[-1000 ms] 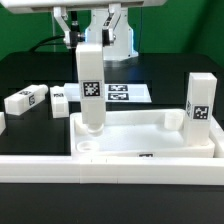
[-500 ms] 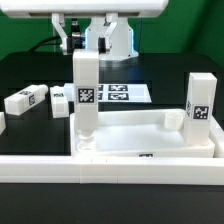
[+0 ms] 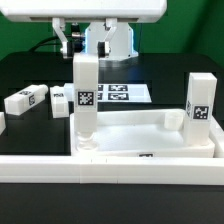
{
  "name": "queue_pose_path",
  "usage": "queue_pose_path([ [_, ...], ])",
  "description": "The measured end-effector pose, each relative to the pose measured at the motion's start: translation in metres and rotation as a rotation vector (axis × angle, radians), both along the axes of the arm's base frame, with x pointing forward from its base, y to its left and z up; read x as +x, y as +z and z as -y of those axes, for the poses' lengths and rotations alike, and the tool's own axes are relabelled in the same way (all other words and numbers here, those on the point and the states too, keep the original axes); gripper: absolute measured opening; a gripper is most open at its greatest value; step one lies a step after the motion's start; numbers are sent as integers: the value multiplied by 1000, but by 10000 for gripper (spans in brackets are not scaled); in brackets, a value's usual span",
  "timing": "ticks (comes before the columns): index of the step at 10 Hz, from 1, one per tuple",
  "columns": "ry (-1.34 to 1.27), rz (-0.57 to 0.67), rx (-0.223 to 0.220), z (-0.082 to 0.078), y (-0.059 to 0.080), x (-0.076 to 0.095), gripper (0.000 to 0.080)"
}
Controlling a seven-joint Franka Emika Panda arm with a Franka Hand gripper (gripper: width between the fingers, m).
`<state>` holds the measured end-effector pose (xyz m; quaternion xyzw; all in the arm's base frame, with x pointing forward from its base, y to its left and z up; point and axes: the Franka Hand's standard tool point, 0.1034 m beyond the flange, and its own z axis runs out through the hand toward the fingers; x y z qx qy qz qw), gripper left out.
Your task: Assemble desk
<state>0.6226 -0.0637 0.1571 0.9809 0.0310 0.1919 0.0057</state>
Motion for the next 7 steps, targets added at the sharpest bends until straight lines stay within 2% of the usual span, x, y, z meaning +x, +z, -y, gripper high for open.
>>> queue_pose_path([
  [7,4,-13,1,-3,-9,-1,285],
])
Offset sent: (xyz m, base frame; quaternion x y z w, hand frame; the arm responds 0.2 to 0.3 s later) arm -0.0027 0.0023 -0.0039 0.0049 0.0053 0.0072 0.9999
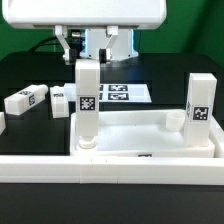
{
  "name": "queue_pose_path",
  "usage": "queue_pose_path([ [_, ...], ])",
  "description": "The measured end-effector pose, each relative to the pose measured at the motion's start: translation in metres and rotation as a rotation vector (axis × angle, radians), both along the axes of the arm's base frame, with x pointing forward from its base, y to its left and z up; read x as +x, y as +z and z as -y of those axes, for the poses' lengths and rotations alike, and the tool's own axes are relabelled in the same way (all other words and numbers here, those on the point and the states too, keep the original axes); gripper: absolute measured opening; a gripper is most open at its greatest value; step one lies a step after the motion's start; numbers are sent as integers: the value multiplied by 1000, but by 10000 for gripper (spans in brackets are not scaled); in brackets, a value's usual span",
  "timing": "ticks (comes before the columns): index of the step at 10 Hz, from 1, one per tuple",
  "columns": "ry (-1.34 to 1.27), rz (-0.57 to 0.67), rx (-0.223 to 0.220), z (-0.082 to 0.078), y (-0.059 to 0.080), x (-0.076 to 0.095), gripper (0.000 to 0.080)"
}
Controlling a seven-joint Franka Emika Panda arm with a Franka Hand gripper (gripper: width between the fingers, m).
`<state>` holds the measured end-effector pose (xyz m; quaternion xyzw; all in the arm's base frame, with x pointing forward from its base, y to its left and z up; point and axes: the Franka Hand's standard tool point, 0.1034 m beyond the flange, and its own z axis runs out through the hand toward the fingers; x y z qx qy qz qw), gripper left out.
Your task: Assemble desk
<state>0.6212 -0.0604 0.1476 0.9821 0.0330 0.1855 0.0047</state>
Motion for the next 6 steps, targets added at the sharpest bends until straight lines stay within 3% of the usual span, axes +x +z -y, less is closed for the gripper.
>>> queue_pose_path([
  [6,-1,14,-7,1,-1,2,285],
])
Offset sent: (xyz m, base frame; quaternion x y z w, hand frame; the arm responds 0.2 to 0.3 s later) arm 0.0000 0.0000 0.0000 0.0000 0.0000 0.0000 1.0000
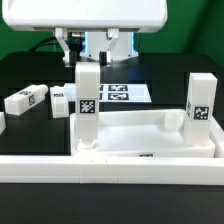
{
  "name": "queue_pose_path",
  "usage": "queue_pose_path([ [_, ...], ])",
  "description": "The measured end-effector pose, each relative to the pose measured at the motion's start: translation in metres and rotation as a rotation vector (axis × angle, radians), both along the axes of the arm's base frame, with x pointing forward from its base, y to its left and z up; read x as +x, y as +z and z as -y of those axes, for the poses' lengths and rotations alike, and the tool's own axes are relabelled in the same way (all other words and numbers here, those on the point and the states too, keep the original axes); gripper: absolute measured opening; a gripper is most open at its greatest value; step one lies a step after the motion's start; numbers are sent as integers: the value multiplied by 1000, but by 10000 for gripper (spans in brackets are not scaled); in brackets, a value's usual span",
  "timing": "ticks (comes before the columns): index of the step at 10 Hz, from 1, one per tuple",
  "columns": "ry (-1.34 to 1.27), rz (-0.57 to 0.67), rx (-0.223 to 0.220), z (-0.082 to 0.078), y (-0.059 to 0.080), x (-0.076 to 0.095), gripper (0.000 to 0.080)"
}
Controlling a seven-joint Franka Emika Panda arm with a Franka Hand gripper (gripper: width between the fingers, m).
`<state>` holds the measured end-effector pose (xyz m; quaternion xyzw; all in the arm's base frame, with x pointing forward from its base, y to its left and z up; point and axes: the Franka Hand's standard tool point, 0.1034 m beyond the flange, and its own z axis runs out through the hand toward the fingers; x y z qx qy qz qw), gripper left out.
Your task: Assemble desk
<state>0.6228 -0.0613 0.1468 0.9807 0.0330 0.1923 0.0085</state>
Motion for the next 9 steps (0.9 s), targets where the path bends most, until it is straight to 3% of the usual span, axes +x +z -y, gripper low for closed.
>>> queue_pose_path([
  [9,8,0,-1,-7,-6,-3,285],
])
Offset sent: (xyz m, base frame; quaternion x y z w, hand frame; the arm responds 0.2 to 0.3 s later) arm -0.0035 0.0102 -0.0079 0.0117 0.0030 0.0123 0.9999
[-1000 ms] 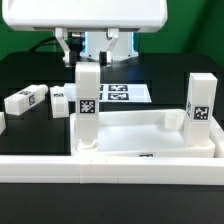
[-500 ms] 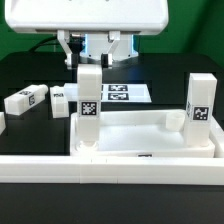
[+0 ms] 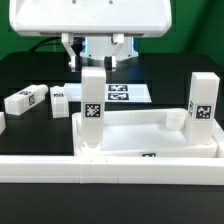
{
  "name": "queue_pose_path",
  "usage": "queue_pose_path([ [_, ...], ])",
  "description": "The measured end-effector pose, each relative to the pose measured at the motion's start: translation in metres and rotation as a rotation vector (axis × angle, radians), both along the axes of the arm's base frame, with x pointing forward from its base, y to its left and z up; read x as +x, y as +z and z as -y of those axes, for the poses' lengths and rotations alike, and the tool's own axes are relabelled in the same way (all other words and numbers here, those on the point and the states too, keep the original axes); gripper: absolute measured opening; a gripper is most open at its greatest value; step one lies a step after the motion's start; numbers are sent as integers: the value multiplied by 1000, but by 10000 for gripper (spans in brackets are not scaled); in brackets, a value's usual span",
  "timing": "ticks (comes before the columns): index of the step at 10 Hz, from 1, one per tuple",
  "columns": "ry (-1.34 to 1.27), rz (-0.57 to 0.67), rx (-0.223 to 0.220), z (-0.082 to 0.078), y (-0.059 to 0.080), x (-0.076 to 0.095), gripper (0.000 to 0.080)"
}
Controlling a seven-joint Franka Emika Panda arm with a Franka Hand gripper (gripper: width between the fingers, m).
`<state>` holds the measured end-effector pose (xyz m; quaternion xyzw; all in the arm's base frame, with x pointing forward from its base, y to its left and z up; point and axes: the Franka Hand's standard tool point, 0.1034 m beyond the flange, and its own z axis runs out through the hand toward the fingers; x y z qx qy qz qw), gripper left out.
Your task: Assemble desk
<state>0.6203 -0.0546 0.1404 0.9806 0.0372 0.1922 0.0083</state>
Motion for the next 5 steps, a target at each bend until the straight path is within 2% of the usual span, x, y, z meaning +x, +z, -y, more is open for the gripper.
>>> queue_pose_path([
  [5,-1,11,-4,0,-1,1,285],
])
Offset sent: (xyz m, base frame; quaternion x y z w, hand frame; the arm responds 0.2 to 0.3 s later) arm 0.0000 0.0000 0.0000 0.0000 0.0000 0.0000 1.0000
